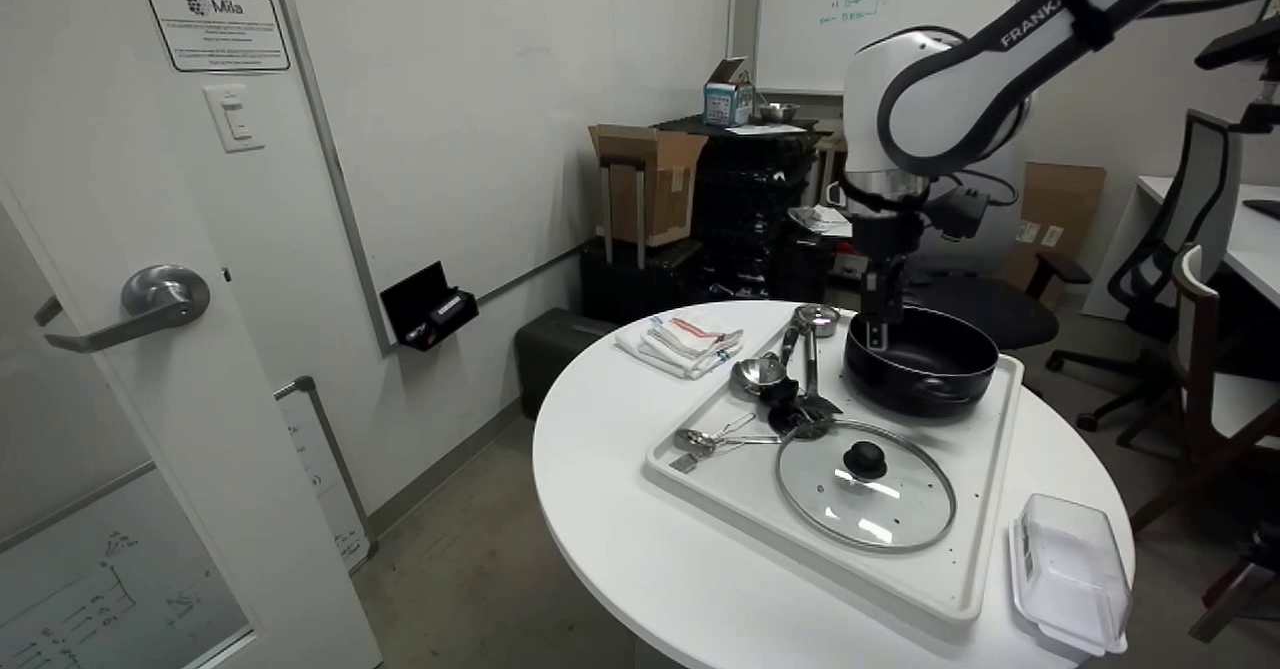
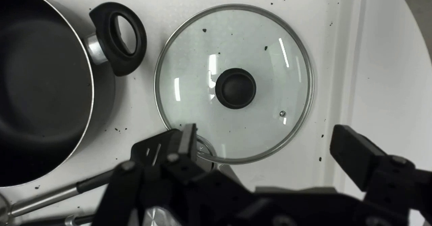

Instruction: Put the glass lid on the black pot.

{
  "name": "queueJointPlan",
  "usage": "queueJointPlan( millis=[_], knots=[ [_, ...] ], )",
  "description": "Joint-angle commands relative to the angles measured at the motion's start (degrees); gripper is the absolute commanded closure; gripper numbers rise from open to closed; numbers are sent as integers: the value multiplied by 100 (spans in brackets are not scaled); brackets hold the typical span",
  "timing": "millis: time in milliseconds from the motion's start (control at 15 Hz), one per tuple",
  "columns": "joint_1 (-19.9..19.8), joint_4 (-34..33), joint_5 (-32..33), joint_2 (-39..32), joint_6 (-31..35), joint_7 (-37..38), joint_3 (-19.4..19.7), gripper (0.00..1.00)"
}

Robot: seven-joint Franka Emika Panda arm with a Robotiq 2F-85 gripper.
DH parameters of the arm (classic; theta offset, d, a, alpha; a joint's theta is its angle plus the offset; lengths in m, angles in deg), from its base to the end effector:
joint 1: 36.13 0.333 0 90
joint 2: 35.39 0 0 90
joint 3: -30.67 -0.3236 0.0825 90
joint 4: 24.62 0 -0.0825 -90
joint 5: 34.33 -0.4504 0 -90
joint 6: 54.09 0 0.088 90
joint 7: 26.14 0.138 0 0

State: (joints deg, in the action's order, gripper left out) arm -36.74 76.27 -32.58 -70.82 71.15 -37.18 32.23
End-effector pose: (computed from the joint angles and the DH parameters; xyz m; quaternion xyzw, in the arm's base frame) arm 0.6849 -0.0276 0.1280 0.9912 0.0886 -0.0981 0.0084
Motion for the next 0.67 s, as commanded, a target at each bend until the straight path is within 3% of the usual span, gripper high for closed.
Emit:
queueJointPlan(
  millis=[0,600],
  knots=[
    [-37,-690,174,-726,-3,57,-45,0],
    [78,-1843,525,-2012,-404,-11,-7,0]
  ],
)
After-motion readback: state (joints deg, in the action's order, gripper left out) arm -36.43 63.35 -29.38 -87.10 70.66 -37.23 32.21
